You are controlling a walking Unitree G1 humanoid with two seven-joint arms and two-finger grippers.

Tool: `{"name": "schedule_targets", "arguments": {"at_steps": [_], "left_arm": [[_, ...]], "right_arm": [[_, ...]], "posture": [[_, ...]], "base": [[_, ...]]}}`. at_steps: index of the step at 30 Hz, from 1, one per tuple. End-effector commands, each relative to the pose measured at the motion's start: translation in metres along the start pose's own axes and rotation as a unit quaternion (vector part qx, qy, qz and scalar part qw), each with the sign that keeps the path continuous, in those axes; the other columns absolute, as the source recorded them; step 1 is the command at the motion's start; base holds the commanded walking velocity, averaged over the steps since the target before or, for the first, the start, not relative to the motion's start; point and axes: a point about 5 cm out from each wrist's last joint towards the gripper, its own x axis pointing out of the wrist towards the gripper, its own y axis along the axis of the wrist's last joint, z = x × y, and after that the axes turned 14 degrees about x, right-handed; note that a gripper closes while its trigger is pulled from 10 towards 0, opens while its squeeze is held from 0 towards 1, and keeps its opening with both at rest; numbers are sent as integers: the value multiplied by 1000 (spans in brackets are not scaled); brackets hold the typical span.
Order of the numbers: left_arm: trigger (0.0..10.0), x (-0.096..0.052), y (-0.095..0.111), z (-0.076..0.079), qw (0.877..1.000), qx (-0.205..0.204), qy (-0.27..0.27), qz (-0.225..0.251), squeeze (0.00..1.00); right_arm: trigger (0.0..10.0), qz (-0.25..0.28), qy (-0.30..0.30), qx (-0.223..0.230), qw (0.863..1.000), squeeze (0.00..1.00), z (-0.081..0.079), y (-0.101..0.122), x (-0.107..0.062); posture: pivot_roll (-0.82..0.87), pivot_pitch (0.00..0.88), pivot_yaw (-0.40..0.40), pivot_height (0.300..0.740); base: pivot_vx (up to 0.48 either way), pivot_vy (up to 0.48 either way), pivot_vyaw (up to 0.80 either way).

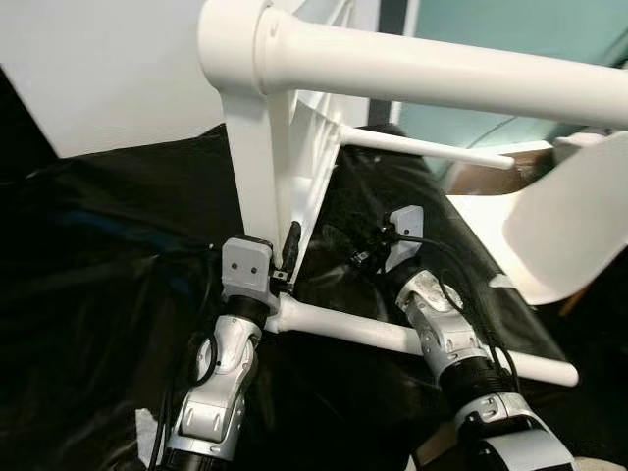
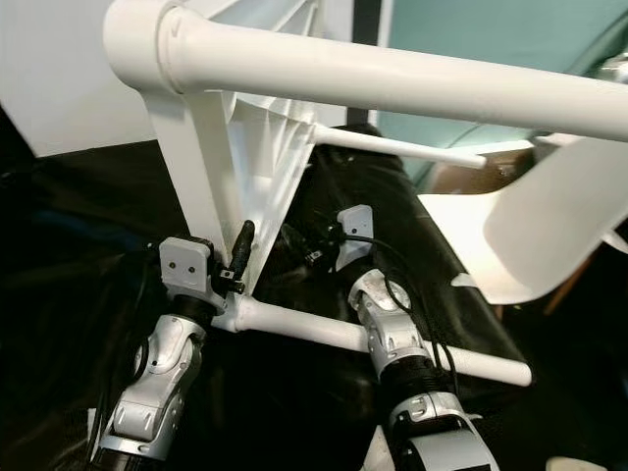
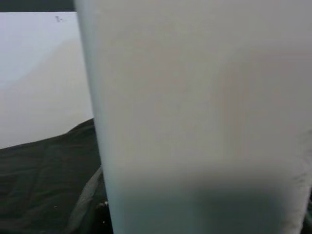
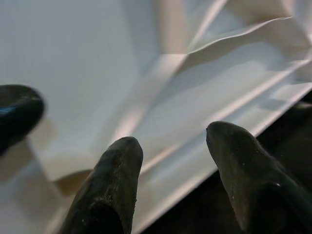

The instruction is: Building children table

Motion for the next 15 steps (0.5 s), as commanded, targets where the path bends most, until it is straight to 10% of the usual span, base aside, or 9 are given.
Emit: {"name": "schedule_targets", "arguments": {"at_steps": [1,15], "left_arm": [[10000,-8,-18,-14,998,15,45,-51,0],[10000,-17,-29,-31,989,50,114,-73,0]], "right_arm": [[10000,-7,-3,3,1000,0,0,-2,-2],[10000,-10,0,11,1000,0,-3,-2,-1]], "posture": [[63,0,8,740],[65,0,14,740]], "base": [[0,0,800],[0,0,114]]}}
